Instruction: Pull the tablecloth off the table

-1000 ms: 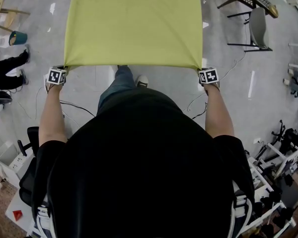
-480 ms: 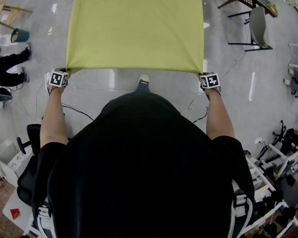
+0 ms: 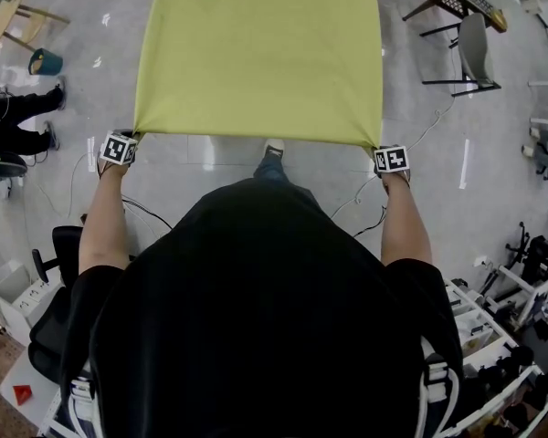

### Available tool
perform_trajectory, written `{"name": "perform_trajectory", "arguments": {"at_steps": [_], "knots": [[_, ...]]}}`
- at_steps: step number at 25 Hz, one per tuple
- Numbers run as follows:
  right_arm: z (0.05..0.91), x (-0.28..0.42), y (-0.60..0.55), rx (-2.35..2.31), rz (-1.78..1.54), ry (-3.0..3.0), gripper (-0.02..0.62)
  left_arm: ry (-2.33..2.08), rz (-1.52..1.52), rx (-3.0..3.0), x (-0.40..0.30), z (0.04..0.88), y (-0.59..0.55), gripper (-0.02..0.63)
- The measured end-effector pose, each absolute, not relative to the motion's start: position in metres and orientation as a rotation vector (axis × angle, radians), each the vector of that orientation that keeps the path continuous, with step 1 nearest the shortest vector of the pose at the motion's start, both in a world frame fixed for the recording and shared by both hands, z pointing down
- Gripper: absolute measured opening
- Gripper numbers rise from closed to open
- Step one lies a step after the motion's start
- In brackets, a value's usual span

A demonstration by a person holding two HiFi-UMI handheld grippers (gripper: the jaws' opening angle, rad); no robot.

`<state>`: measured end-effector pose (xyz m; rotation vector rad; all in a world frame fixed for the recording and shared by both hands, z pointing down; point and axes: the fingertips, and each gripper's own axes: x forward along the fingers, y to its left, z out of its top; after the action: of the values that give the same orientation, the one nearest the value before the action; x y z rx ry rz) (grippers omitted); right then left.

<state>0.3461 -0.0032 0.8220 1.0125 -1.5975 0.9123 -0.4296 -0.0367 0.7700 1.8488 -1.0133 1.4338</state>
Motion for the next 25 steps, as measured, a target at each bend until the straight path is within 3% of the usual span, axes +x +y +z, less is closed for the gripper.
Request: {"name": "perform_trajectory", "arguments": {"at_steps": [25], "knots": [[0.759, 0.303, 0.198, 1.198, 0.855, -1.596, 0.018, -0.957, 1.422, 1.986, -0.470, 0.731, 0.151, 0.023]]}}
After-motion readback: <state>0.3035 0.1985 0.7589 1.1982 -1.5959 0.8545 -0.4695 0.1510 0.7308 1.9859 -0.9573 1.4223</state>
